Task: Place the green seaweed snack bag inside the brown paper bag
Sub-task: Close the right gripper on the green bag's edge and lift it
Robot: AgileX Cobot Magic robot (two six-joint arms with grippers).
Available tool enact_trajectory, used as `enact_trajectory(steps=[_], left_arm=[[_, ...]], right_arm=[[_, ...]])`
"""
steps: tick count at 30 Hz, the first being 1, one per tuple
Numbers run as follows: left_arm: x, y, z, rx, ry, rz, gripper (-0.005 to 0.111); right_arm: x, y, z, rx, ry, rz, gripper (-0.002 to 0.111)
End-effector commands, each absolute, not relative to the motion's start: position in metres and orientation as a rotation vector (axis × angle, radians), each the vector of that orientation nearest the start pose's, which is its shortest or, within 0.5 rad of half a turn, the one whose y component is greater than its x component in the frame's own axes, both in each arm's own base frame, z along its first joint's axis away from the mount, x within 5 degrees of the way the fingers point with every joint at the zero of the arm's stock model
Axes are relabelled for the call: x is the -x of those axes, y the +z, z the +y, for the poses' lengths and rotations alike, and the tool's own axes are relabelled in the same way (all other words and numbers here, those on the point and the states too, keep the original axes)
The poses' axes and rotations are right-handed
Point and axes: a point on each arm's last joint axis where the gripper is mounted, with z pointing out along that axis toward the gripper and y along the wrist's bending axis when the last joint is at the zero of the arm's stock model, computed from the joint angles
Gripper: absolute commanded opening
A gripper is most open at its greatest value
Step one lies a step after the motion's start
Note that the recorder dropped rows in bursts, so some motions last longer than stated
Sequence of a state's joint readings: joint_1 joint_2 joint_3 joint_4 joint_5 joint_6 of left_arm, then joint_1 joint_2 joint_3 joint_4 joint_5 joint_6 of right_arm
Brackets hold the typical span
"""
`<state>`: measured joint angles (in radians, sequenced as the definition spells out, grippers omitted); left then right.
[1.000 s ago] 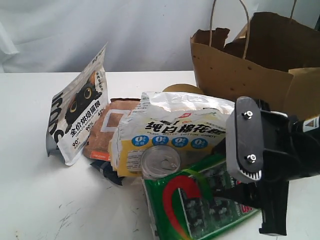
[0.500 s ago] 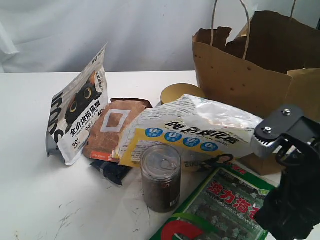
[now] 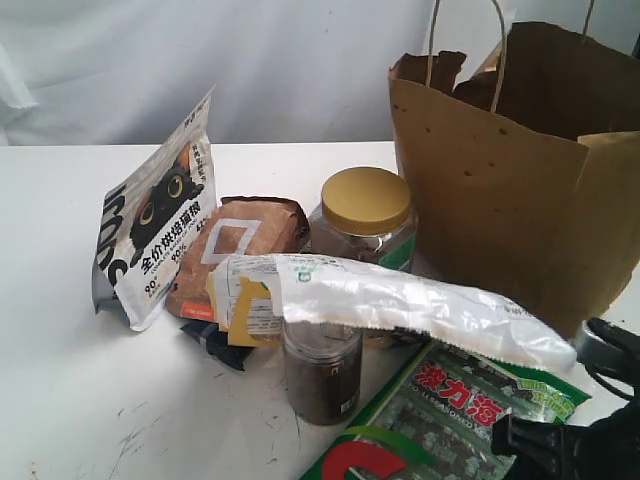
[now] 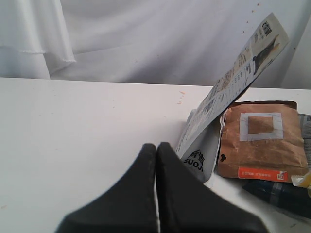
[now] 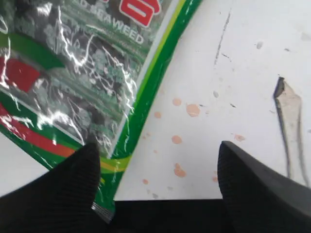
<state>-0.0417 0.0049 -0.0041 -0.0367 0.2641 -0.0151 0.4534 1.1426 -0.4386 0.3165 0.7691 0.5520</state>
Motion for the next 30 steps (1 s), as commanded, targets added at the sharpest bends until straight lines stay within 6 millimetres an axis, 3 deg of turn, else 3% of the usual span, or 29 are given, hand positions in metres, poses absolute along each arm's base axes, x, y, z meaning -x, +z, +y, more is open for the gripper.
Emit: enact_trajectory(steps=[1,16,22,30], left_arm=[[-0.055,0.189,-0.003,0.009,-0.081,1.750,0.000],[-0.055,0.189,-0.003,0.009,-0.081,1.750,0.000],[-0.055,0.189,-0.003,0.009,-0.081,1.750,0.000],[-0.055,0.189,-0.003,0.009,-0.081,1.750,0.000]], right_arm=[[-0.132,0.172,0.087,-0.680,0.596,2.878,0.064],[-0.152,0.135,0.092,-0.940,0.530,2.834,0.064],[-0.158,0.133,0.094,-1.007,0.570,2.784,0.061],[-0.157,0.133,0.095,-0.975,0.566,2.803,0.021]])
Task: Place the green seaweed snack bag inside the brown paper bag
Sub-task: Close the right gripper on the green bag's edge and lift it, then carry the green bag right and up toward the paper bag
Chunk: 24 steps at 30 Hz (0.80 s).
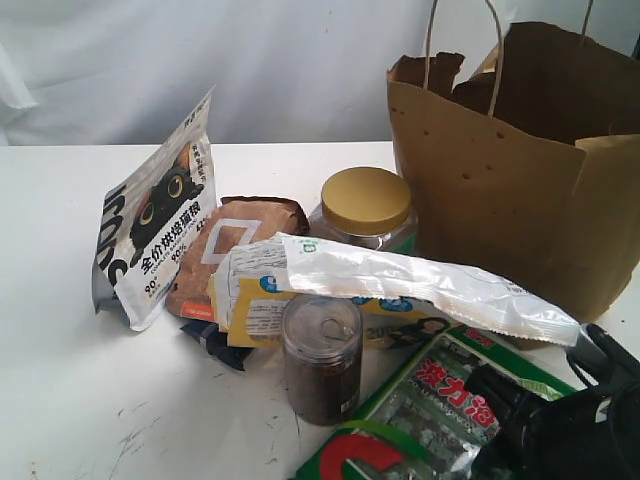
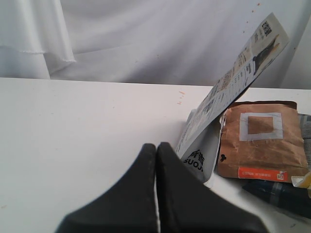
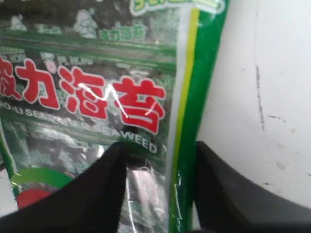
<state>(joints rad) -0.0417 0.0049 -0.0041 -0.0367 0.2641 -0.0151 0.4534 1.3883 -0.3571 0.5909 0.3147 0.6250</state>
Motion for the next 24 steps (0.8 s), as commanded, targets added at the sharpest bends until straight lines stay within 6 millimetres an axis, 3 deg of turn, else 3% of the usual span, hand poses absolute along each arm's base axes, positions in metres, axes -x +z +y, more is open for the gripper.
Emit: enact_trajectory(steps=[1,5,14,24], left_arm=[[-0.055,0.189,-0.003,0.009,-0.081,1.750,0.000],[-0.055,0.189,-0.003,0.009,-0.081,1.750,0.000],[-0.055,0.189,-0.003,0.009,-0.081,1.750,0.000],[-0.055,0.189,-0.003,0.009,-0.081,1.750,0.000]], right_arm=[[-0.156,0.133,0.095,-0.968,0.562,2.810,0.017],[-0.152,0.132,0.095,-0.902,0.546,2.876,0.000],[-0.141,0.158,0.093,-0.773,0.646,2.845,0.000],[-0.114,0.195,0.083,-0.774,0.777,2.756,0.000]])
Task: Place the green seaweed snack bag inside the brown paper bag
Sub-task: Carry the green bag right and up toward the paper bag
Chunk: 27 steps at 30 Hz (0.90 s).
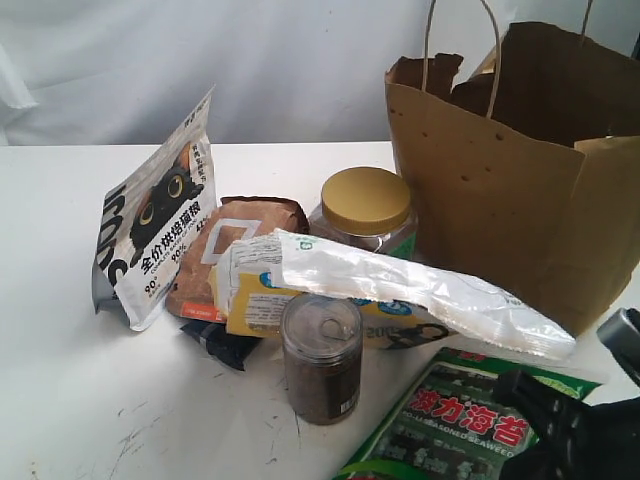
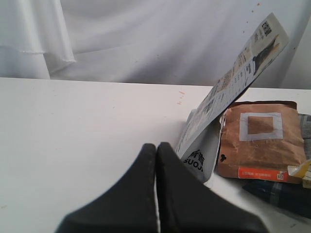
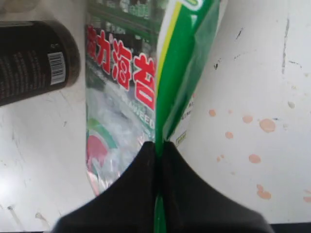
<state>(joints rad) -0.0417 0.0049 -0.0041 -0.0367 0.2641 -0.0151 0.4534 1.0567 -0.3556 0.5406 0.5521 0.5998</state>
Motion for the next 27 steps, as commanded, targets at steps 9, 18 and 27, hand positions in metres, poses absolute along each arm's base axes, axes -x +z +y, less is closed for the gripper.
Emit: enact_trajectory(steps=[9,18,27], left_arm=[[-0.055,0.189,-0.003,0.009,-0.081,1.750,0.000],[-0.055,0.189,-0.003,0.009,-0.081,1.750,0.000],[-0.055,0.189,-0.003,0.009,-0.081,1.750,0.000]], right_arm=[[-0.088,0.216,0.052,-0.922,0.644,2.599,0.000],[-0.076,0.237,0.033,-0.995,0.606,2.424,0.000],[-0.071,0.328,0.003,-0.852,0.335,2.246,0.000]])
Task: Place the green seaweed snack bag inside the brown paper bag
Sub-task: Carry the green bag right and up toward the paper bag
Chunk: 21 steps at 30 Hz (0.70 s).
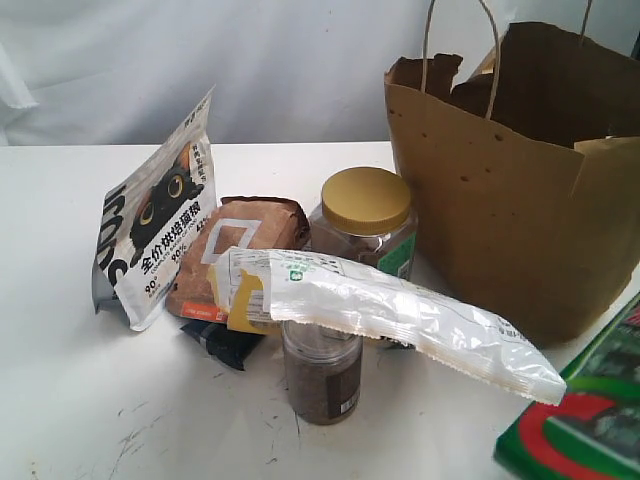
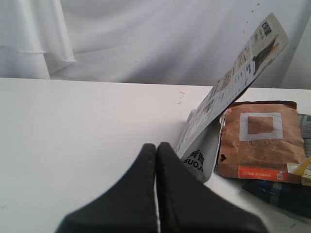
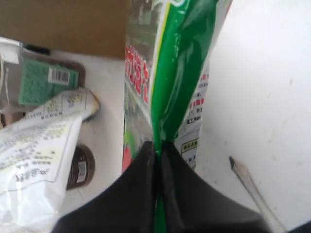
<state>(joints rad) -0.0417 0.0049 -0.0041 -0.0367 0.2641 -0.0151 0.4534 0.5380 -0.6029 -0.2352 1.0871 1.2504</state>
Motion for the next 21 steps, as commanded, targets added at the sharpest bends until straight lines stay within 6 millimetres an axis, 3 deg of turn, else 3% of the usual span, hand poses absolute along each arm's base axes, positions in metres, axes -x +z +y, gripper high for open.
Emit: enact_trajectory(steps=[1,9,14,18,21], left_arm=[[-0.055,0.189,-0.003,0.009,-0.081,1.750,0.000],[-0.055,0.189,-0.003,0.009,-0.081,1.750,0.000],[-0.055,0.189,-0.003,0.009,-0.081,1.750,0.000],[-0.055,0.189,-0.003,0.009,-0.081,1.750,0.000],[-0.055,0.189,-0.003,0.009,-0.081,1.750,0.000]], right_arm=[[-0.069,0.340,0.001,-0.840,0.338,2.215,0.000],[-0.055,0.413,-0.021,-0.771,0.327,1.934,0.000],[-0.054,0.444,-0.027,-0.690,0.334,1.776,0.000],[-0.071,0.458,-0.017,-0.554,0.286,1.753,0.000],[-0.103,0.466,-0.002,-0.455,0.227,1.733,0.000]])
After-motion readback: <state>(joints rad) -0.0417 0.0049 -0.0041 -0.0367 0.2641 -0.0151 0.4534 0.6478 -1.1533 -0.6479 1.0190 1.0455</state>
